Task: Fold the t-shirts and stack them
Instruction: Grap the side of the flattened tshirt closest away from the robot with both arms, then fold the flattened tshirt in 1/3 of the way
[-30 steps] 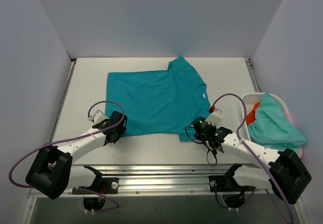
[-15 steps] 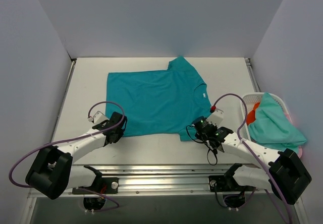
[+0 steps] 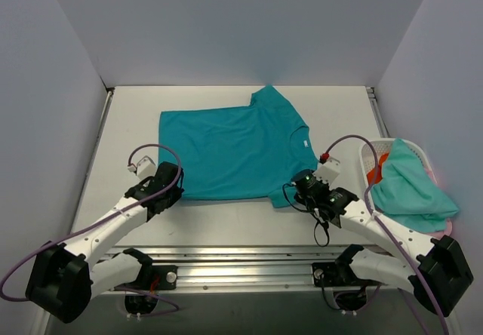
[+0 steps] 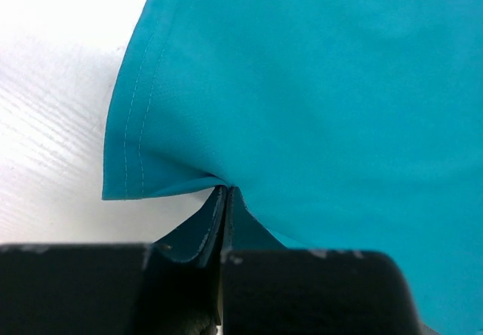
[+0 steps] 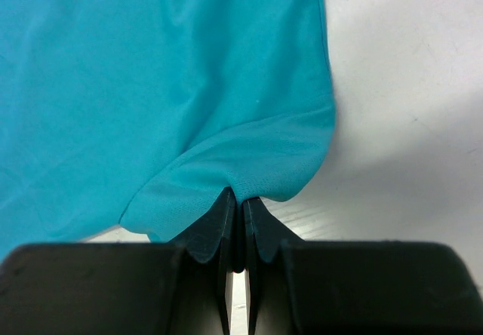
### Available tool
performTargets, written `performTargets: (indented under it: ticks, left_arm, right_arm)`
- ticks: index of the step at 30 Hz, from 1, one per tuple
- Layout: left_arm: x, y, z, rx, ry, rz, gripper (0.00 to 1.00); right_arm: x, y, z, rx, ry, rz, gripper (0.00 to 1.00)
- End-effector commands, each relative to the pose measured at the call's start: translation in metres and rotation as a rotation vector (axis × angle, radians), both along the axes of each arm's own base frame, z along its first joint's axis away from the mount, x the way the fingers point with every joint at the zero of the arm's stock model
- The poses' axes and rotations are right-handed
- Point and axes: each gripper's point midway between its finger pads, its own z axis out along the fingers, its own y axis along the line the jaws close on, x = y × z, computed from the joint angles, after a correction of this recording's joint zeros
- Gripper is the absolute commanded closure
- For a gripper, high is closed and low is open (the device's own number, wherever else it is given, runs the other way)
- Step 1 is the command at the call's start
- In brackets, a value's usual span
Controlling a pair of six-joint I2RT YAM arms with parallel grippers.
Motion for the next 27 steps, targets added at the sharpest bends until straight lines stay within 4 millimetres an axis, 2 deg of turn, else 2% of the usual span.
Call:
performTargets:
  ticks: [1, 5, 8, 14, 15, 17, 18, 19, 20, 21, 22, 23, 24, 25, 26, 27]
  left_arm:
    - [0.015, -0.002, 0.029, 0.007, -0.049, -0.051, 0.98]
    - [0.037, -0.011, 0.044, -0.031, -0.074, -0.087, 0.98]
    - [0.053, -0.01, 0.052, -0.035, -0.085, -0.089, 0.98]
    - [0.082, -0.006, 0.058, -0.056, -0.095, -0.086, 0.98]
    - [0.085, -0.007, 0.058, -0.06, -0.092, -0.098, 0.98]
    - [0.098, -0.004, 0.059, -0.065, -0.095, -0.082, 0.98]
    - [0.106, -0.005, 0.061, -0.071, -0.109, -0.085, 0.98]
    - [0.111, -0.004, 0.052, -0.068, -0.083, -0.08, 0.98]
    - [0.118, -0.001, 0.05, -0.07, -0.078, -0.07, 0.98]
    - [0.132, -0.002, 0.059, -0.07, -0.106, -0.077, 0.98]
    - [0.139, 0.0, 0.045, -0.059, -0.067, -0.069, 0.98]
    - [0.148, 0.006, 0.041, -0.057, -0.057, -0.057, 0.98]
    - [0.165, 0.006, 0.034, -0.053, -0.038, -0.067, 0.98]
    - [0.173, 0.005, 0.029, -0.062, -0.024, -0.073, 0.95]
    - [0.183, 0.005, 0.024, -0.066, -0.012, -0.078, 0.85]
    - [0.193, 0.011, 0.018, -0.072, -0.001, -0.081, 0.72]
  right_arm:
    - [0.014, -0.006, 0.02, -0.043, -0.043, -0.047, 1.0]
    - [0.033, -0.001, 0.046, -0.055, -0.099, -0.066, 1.0]
    - [0.048, 0.0, 0.065, -0.078, -0.126, -0.08, 1.0]
    - [0.077, 0.003, 0.081, -0.118, -0.142, -0.11, 1.0]
    - [0.084, 0.005, 0.089, -0.113, -0.159, -0.117, 1.0]
    - [0.097, 0.003, 0.086, -0.137, -0.15, -0.138, 1.0]
    - [0.107, 0.006, 0.091, -0.132, -0.164, -0.147, 1.0]
    - [0.115, 0.007, 0.092, -0.13, -0.165, -0.151, 1.0]
    - [0.125, 0.007, 0.077, -0.151, -0.125, -0.152, 1.0]
    - [0.133, 0.008, 0.075, -0.16, -0.12, -0.162, 1.0]
    - [0.147, 0.014, 0.081, -0.144, -0.137, -0.17, 1.0]
    - [0.158, 0.013, 0.064, -0.172, -0.098, -0.174, 1.0]
    - [0.168, 0.013, 0.058, -0.178, -0.095, -0.185, 1.0]
    - [0.185, 0.018, 0.064, -0.159, -0.111, -0.193, 1.0]
    - [0.197, 0.02, 0.037, -0.191, -0.056, -0.181, 1.0]
    - [0.21, 0.014, 0.028, -0.186, -0.032, -0.195, 0.8]
